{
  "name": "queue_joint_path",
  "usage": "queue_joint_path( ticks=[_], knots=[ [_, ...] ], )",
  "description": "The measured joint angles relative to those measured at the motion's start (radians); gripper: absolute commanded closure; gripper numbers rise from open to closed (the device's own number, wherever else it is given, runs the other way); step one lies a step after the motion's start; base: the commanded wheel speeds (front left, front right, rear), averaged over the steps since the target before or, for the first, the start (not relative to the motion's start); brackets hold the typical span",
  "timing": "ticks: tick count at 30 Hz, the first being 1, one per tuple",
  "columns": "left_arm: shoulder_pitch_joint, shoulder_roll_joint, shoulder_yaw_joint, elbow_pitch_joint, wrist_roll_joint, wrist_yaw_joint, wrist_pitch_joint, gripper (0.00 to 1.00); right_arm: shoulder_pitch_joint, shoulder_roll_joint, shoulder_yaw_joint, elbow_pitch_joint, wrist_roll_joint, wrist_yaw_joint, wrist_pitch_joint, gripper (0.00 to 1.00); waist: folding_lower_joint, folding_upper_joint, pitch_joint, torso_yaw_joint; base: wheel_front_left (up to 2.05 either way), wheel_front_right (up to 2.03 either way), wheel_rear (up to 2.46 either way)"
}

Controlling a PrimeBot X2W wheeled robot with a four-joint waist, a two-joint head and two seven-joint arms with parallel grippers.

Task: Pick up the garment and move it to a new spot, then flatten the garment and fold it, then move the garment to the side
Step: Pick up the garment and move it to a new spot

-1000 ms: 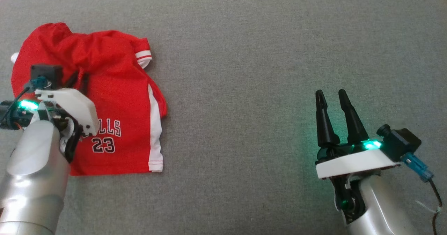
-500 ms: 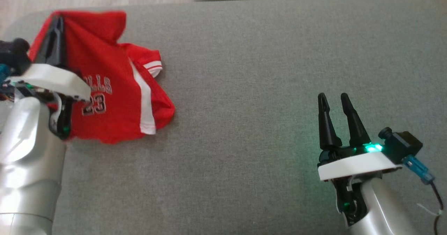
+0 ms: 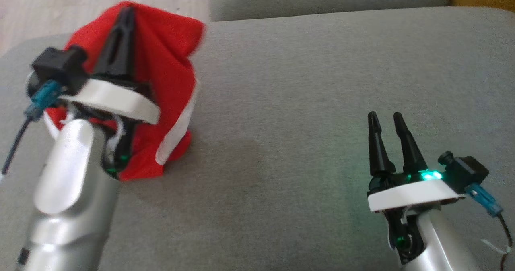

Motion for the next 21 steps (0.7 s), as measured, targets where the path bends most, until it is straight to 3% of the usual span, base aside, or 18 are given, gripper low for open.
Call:
queue_joint_path(
  ticks=[7, 16, 17, 18, 19, 21],
  knots=[
    [0.0, -0.065, -0.086, -0.098, 0.0, 0.007, 0.071, 1.0, -0.009, 0.0, -0.015, -0.037, 0.022, 0.0, 0.0, 0.0, 0.0001, 0.0, 0.007, -0.1, 0.0, 0.0, 0.0],
    [-0.062, -0.132, -0.173, -0.056, 0.003, 0.006, 0.103, 1.0, -0.056, 0.0, -0.022, -0.102, 0.069, 0.0, -0.001, 0.0, 0.0002, 0.0, 0.052, -0.271, 0.0, 0.0, 0.0],
    [-0.073, -0.14, -0.18, -0.04, 0.001, 0.003, 0.101, 0.8, -0.057, 0.0, -0.023, -0.107, 0.07, 0.0, -0.002, 0.0, 0.0002, 0.0, 0.06, -0.289, 0.0, 0.0, 0.0],
    [-0.083, -0.145, -0.187, -0.024, 0.0, -0.004, 0.092, 0.11, -0.057, 0.0, -0.024, -0.11, 0.07, 0.0, -0.002, 0.0, 0.0002, 0.0, 0.068, -0.305, 0.0, 0.0, 0.0],
    [-0.092, -0.151, -0.192, -0.006, 0.0, -0.01, 0.08, 0.0, -0.057, 0.0, -0.025, -0.113, 0.071, 0.0, -0.002, 0.0, 0.0002, 0.0, 0.076, -0.319, 0.0, 0.0, 0.0],
    [-0.113, -0.157, -0.199, 0.037, 0.0, -0.012, 0.05, 0.0, -0.057, 0.0, -0.027, -0.118, 0.077, 0.0, -0.004, 0.0, 0.0002, 0.0, 0.095, -0.341, 0.0, 0.0, 0.0]
  ],
)
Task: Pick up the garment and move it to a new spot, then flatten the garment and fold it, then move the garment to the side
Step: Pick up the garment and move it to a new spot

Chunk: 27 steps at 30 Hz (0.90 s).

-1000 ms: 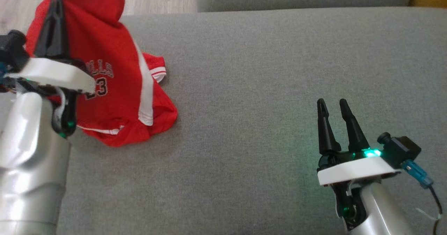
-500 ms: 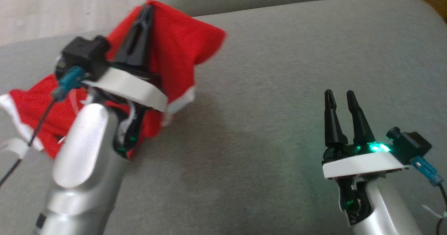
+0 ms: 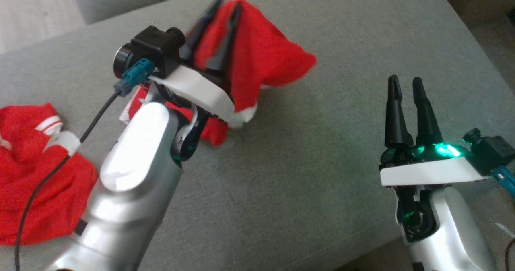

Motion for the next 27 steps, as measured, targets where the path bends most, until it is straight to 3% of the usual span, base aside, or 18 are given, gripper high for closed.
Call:
queue_joint_path(
  ticks=[5, 12, 20, 27],
  knots=[
    [-0.029, 0.003, 0.012, 0.1, 0.01, 0.0, -0.095, 0.0, 0.001, 0.0, -0.033, -0.005, 0.001, 0.0, 0.0, 0.0, 0.0002, 0.0, 0.031, -0.003, 0.0, 0.0, 0.0],
    [0.0, 0.053, 0.076, 0.146, -0.012, 0.001, -0.207, 0.0, 0.005, 0.0, -0.056, -0.003, -0.044, 0.0, 0.0, 0.0, 0.0, 0.0, 0.011, 0.093, 0.0, 0.0, 0.0],
    [0.205, 0.123, 0.134, 0.081, -0.028, 0.03, -0.28, 0.0, 0.035, 0.0, -0.089, 0.019, -0.129, 0.0, 0.0, 0.0, -0.0001, 0.0, -0.045, 0.229, 0.0, 0.0, 0.0],
    [0.418, 0.123, 0.14, -0.003, -0.028, 0.065, -0.297, 0.0, 0.081, 0.001, -0.08, 0.07, -0.182, 0.0, 0.0, 0.0, -0.0002, 0.0, -0.104, 0.322, 0.0, 0.0, 0.0]
  ],
)
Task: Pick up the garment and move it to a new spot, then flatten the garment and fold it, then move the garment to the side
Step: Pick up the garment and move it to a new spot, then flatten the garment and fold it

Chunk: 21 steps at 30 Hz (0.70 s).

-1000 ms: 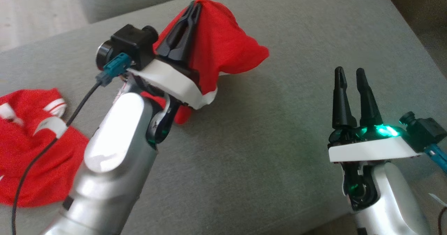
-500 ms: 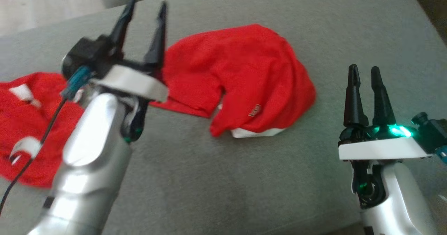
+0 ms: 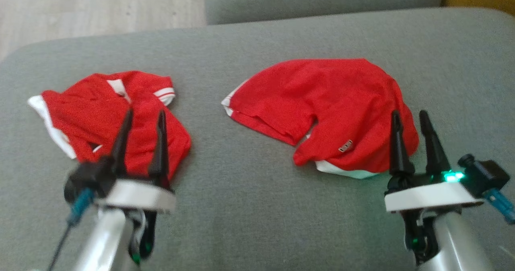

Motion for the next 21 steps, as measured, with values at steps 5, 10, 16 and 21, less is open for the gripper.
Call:
queue_joint_path(
  ticks=[5, 10, 16, 21],
  knots=[
    [0.124, -0.037, -0.004, -0.015, 0.008, 0.017, -0.003, 0.0, 0.023, 0.0, 0.019, 0.032, -0.013, 0.0, 0.0, 0.0, -0.0001, 0.0, -0.032, 0.035, 0.0, 0.0, 0.0],
    [0.14, -0.064, 0.011, -0.058, 0.018, 0.017, -0.003, 0.0, 0.029, 0.0, 0.041, 0.035, -0.044, 0.0, 0.0, 0.0, 0.0, 0.0, -0.042, 0.052, 0.0, 0.0, 0.0],
    [0.14, -0.075, 0.024, -0.067, 0.031, 0.008, -0.006, 0.0, 0.013, 0.0, 0.106, 0.113, -0.151, 0.0, 0.0, 0.0, 0.0001, 0.0, -0.028, 0.07, 0.0, 0.0, 0.0],
    [0.138, -0.083, 0.034, -0.064, 0.039, -0.003, -0.006, 0.0, -0.039, 0.0, 0.148, 0.206, -0.222, 0.0, 0.048, 0.0, 0.0002, 0.0, -0.011, 0.084, 0.0, 0.0, 0.0]
  ],
)
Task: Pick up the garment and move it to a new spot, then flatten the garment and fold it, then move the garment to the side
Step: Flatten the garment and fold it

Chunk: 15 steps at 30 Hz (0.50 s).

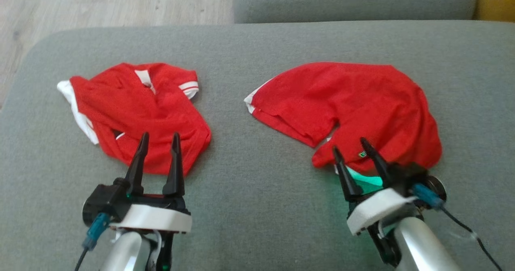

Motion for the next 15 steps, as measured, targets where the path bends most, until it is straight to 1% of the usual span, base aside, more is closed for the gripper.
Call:
queue_joint_path(
  ticks=[4, 8, 12, 15],
  knots=[
    [-0.012, -0.016, 0.002, 0.004, 0.007, -0.009, 0.0, 0.0, -0.058, -0.001, 0.017, 0.102, -0.088, 0.0, 0.053, 0.0, 0.0, 0.0, 0.021, 0.019, 0.0, 0.0, 0.0],
    [-0.028, -0.028, 0.002, 0.019, 0.01, -0.018, 0.0, 0.0, -0.108, -0.003, 0.028, 0.192, -0.144, 0.0, 0.088, 0.0, 0.0, 0.0, 0.044, 0.042, 0.0, 0.0, 0.0],
    [-0.038, -0.038, 0.002, 0.03, 0.017, -0.029, 0.0, 0.0, -0.157, -0.003, 0.04, 0.27, -0.191, 0.0, 0.121, 0.0, 0.0001, 0.0, 0.064, 0.064, 0.0, 0.0, 0.0],
    [-0.044, -0.044, 0.004, 0.037, 0.017, -0.035, 0.0, 0.0, -0.191, -0.003, 0.041, 0.309, -0.2, 0.0, 0.13, 0.0, 0.0, 0.0, 0.074, 0.076, 0.0, 0.0, 0.0]
  ],
)
